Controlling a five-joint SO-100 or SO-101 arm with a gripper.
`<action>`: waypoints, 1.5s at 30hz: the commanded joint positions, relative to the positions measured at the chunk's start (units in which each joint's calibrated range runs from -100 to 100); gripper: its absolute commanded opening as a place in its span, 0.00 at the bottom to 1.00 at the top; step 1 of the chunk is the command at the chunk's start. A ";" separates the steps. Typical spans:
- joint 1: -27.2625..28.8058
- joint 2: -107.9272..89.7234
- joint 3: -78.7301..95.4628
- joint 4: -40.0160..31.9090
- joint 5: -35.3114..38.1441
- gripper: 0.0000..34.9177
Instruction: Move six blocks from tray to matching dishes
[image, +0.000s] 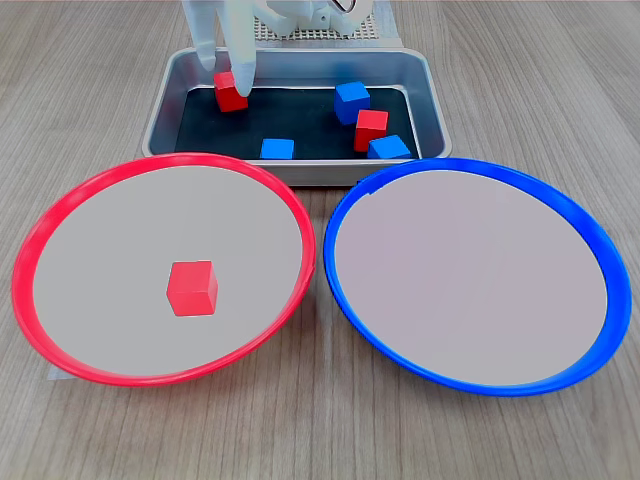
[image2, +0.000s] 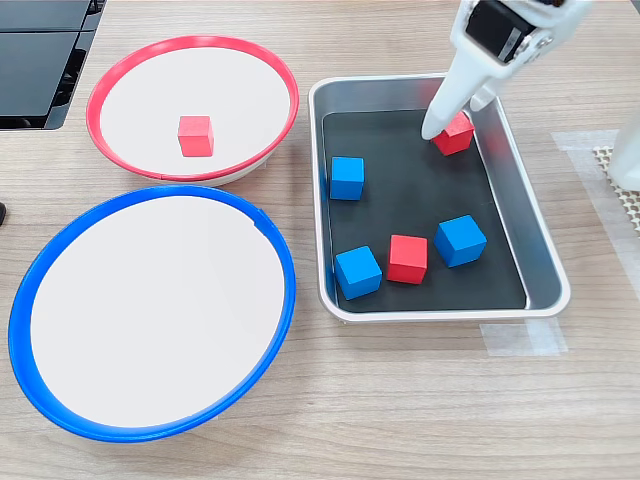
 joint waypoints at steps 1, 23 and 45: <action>-1.62 0.03 2.17 -4.21 -0.63 0.59; -17.90 43.61 -75.85 7.43 -28.23 0.01; -21.95 17.34 -32.15 10.24 -12.60 0.18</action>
